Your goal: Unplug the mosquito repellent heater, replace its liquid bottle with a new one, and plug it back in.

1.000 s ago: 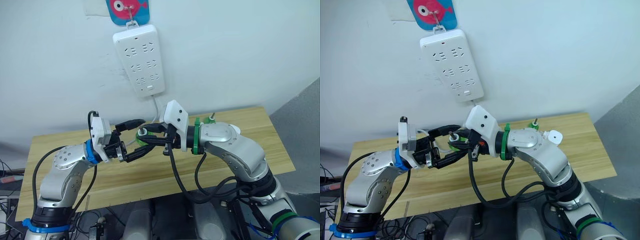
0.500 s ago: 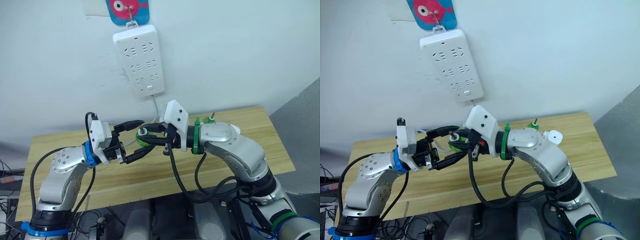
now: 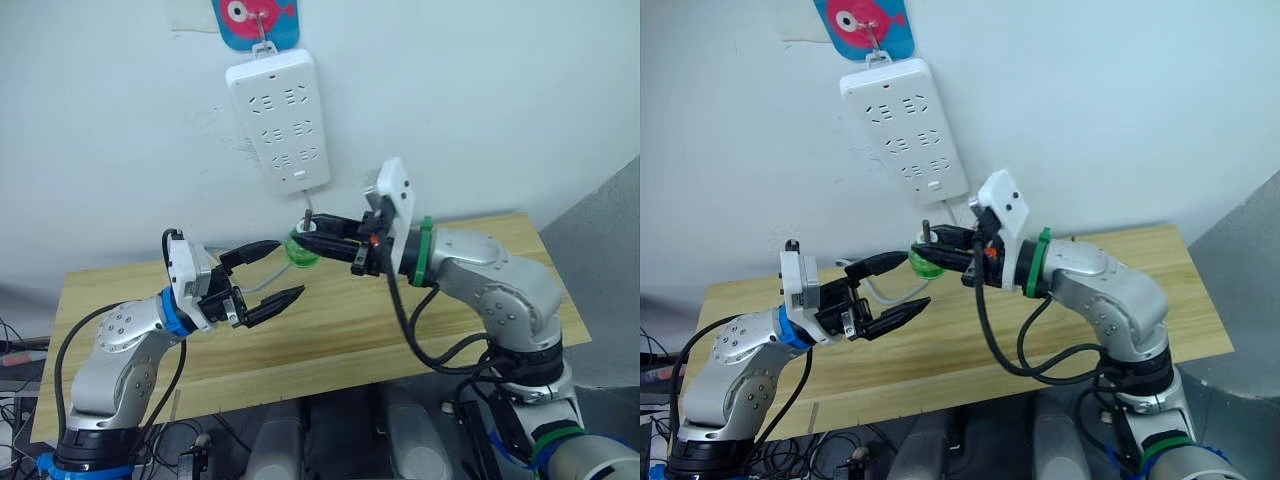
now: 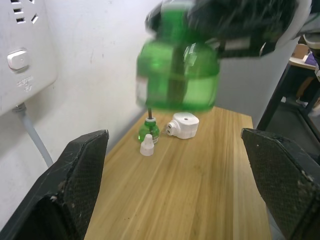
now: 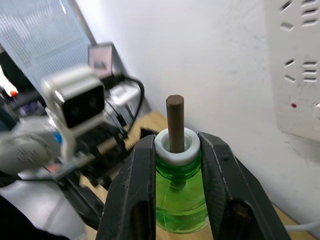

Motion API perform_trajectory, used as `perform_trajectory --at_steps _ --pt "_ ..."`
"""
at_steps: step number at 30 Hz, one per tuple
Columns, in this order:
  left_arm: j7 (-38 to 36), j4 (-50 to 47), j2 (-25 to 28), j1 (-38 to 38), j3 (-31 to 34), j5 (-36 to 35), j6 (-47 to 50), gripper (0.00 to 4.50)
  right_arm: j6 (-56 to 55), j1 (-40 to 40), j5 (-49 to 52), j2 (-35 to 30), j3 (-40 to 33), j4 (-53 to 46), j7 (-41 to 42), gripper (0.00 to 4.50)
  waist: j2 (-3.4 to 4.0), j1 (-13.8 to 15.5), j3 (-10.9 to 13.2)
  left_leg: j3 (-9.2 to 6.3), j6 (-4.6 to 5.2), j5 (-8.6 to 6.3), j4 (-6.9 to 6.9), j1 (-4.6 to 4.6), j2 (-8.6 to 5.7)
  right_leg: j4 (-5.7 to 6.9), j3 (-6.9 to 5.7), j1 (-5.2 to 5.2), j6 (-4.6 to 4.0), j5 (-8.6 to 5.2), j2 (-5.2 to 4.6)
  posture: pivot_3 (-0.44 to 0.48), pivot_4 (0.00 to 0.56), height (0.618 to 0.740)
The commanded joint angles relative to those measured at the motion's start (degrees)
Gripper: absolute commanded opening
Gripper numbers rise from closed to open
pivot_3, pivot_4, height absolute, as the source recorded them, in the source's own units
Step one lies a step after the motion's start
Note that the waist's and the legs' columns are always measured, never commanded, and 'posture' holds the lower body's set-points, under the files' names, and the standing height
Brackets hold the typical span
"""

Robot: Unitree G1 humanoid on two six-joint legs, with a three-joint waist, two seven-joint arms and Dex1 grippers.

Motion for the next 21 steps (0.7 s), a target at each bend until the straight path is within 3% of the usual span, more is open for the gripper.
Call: perform_trajectory --at_steps 1,11,21 --pt "0.76 -1.98 -1.8 -1.0 0.68 -3.54 0.77 4.48 3.74 -0.7 6.4 0.91 -3.86 -3.92 -3.25 0.83 0.0 -0.04 0.0 0.0 0.0 0.0 0.0 0.0 0.0 0.0 0.0 0.0 0.0 0.0 0.0 -0.22 0.325 0.734" --pt "3.43 -3.38 -8.63 -2.58 -0.68 -7.55 2.15 4.48 7.74 -0.89 15.85 2.81 -8.41 -4.76 -13.64 0.83 -0.01 -0.34 0.0 0.06 0.01 0.0 0.02 0.0 0.0 0.02 0.0 0.0 0.0 0.0 0.05 -0.25 0.327 0.734" --pt "-0.44 -1.48 -13.23 -4.09 -1.66 -12.0 1.78 4.48 8.19 -1.5 27.38 3.04 -12.08 -3.21 -24.69 0.83 -0.01 -0.88 -0.01 0.09 0.03 -0.01 0.03 -0.02 0.0 0.03 0.0 0.01 0.0 0.0 0.14 -0.276 0.33 0.734"
